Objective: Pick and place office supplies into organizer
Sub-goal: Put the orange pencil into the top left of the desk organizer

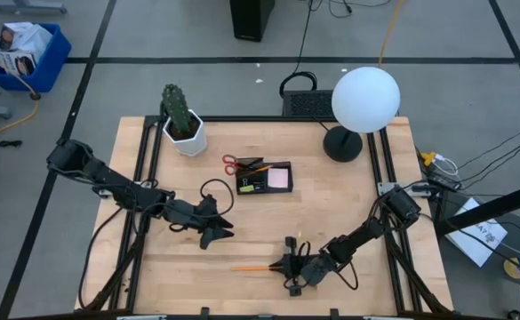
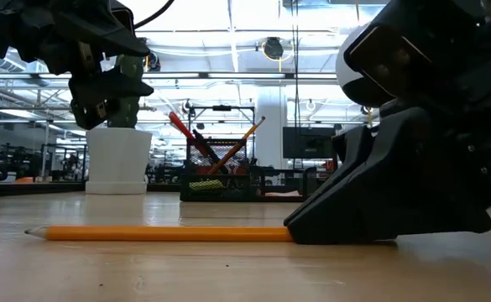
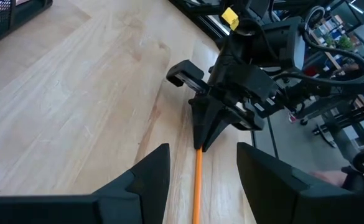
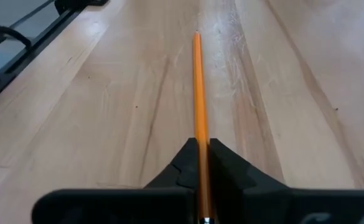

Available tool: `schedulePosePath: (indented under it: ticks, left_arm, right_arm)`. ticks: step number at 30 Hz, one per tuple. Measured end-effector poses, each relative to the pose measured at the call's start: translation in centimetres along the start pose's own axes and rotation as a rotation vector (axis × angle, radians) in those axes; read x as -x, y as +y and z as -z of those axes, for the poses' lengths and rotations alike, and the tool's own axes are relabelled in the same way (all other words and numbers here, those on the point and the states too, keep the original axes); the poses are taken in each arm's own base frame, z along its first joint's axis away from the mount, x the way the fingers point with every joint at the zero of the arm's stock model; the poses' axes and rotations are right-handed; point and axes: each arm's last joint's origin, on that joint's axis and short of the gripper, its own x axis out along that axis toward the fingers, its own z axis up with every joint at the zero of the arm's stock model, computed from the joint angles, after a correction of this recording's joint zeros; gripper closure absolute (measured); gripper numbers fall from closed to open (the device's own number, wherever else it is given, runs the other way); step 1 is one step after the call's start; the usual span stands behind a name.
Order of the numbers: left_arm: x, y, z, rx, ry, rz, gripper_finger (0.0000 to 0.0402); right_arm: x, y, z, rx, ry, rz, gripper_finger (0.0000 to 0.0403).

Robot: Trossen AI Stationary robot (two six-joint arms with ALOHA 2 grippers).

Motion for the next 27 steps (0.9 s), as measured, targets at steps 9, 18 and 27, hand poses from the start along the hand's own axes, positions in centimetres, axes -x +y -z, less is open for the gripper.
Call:
schedulePosePath:
  ticks: [9, 18, 27]
  left_arm:
    - [0.0, 0.0, 0.0, -0.007, -0.003, 0.002, 0.0213]
    - [0.0, 0.0, 0.0, -0.019, -0.003, 0.003, 0.0213]
    - [-0.1, 0.7, -0.1, 0.051, 0.078, 0.012, 0.0213]
  right_arm:
    - [0.2, -1.5, -2.2, 0.066, -0.074, 0.045, 0.0391]
    - [1.4, -2.7, -4.6, 0.127, -0.121, 0.104, 0.0393]
    - [2.1, -3.8, -6.2, 0.15, -0.13, 0.103, 0.0393]
